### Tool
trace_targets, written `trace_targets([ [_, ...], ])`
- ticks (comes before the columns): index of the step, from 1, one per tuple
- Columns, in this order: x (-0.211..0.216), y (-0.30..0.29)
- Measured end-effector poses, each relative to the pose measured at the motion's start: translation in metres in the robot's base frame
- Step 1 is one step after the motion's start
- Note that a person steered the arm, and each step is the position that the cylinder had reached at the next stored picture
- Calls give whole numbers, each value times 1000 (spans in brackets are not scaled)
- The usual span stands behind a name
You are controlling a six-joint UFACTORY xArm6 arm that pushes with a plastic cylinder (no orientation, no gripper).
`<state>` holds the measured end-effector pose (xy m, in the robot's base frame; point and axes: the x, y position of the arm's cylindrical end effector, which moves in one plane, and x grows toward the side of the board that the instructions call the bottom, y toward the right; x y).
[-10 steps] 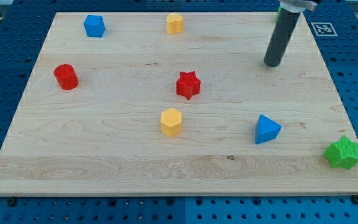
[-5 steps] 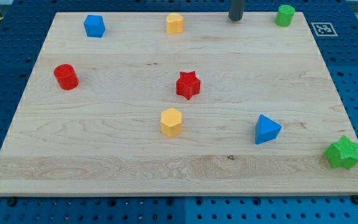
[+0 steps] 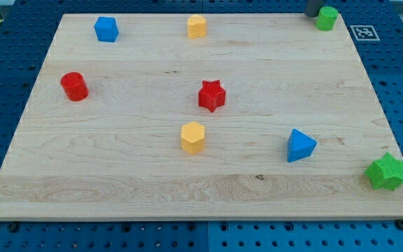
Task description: Slightly push the green circle to the right of the board
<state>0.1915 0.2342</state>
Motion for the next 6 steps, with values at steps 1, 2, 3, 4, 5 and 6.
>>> trace_targets([
  [1, 0, 2],
  [2, 0, 4],
  [3, 0, 7],
  [4, 0, 16],
  [5, 0, 27],
  [6, 0, 33],
])
